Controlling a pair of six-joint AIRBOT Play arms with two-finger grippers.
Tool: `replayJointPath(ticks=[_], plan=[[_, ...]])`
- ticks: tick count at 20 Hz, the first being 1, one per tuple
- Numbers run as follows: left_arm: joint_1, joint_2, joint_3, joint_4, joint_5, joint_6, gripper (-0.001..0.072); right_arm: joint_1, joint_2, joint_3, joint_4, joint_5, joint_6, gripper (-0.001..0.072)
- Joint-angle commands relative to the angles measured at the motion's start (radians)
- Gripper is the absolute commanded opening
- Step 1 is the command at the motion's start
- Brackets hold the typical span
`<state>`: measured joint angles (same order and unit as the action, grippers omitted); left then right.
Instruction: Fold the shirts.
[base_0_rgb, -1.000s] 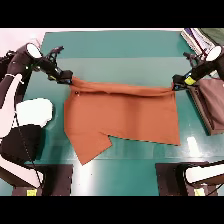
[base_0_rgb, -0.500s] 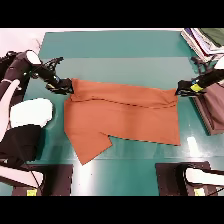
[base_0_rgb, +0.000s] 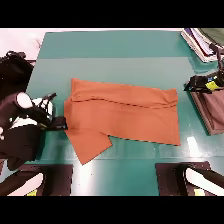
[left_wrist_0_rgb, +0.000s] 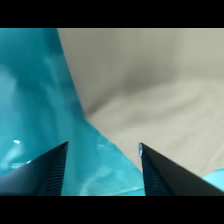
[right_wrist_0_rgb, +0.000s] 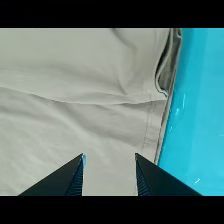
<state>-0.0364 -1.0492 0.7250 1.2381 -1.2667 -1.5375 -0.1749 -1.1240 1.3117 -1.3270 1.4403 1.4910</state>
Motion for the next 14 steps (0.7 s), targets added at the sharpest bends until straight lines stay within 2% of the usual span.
replayJointPath(ticks=[1,5,8,10,11,12,13,14], plan=[[0.000,0.069,-0.170,-0.118,0.092,-0.001,0.0525,0.031,0.013,0.000,0.000,-0.005,0.000,0.0372],[0.000,0.069,-0.237,-0.169,0.161,0.004,0.0525,0.044,0.013,0.000,0.000,0.005,0.001,0.0372],[0.000,0.069,-0.240,-0.303,0.207,0.083,0.0522,0.043,0.013,0.000,0.000,0.015,0.001,0.0372],[0.000,0.069,-0.240,-0.360,0.222,0.108,0.0296,0.028,0.013,-0.001,0.000,0.048,-0.002,0.0372],[0.000,0.069,-0.240,-0.383,0.230,0.113,0.0223,0.011,0.013,-0.010,0.000,0.061,-0.013,0.0372],[0.000,0.069,-0.240,-0.396,0.229,0.136,0.0066,-0.014,0.021,-0.043,-0.001,0.066,-0.016,0.0372],[0.000,0.069,-0.239,-0.401,0.226,0.154,0.0023,-0.048,0.035,-0.094,-0.002,0.071,-0.016,0.0372],[0.000,0.069,-0.234,-0.400,0.210,0.158,0.0022,-0.093,0.051,-0.166,-0.004,0.078,-0.019,0.0372]])
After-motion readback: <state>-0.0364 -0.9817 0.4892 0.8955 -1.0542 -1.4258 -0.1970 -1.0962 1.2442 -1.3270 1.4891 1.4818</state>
